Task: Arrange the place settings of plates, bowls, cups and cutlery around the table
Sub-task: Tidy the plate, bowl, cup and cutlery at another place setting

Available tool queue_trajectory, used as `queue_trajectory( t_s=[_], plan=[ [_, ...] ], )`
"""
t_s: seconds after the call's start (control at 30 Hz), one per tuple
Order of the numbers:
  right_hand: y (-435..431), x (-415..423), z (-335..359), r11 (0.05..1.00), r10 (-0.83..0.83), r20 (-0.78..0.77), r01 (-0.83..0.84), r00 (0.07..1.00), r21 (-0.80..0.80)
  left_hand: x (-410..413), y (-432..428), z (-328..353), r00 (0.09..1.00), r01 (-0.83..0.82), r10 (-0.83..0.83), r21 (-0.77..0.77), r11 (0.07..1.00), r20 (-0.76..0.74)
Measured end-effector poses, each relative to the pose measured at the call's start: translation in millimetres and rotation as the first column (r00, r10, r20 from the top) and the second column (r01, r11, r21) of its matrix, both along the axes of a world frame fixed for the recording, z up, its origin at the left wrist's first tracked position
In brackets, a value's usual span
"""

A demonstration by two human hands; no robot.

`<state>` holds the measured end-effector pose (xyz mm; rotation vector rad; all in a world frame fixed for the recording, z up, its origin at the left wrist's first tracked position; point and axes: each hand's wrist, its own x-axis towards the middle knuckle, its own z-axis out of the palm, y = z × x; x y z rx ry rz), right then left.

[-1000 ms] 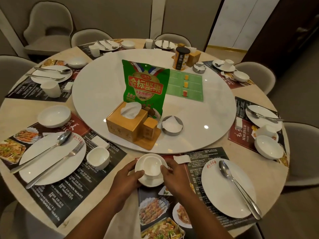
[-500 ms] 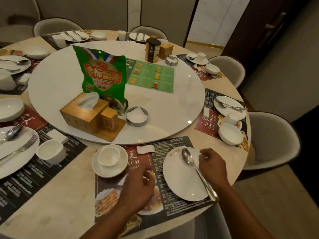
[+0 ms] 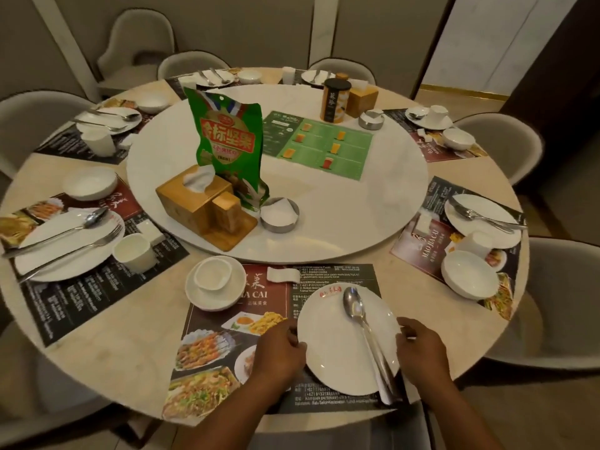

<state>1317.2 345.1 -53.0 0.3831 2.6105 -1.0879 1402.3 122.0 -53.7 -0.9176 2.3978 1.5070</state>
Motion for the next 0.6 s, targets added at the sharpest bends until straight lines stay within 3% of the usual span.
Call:
queue_trajectory(
  t_s=[0.33,0.6],
  plan=[
    [-56.5,32.6,-9.5,0.99,0.073,-0.054,-0.079,0.996,-0.118,31.6,-59.9,10.2,0.996,-0.087,0.09,-0.147,0.985,0.009],
    [-76.2,49.3,-17.9,0.981,0.076,-0.003,-0.076,0.997,-0.181,37.5,-79.9,9.2,0.993,-0.117,0.12,-0.107,0.987,0.021]
  ],
)
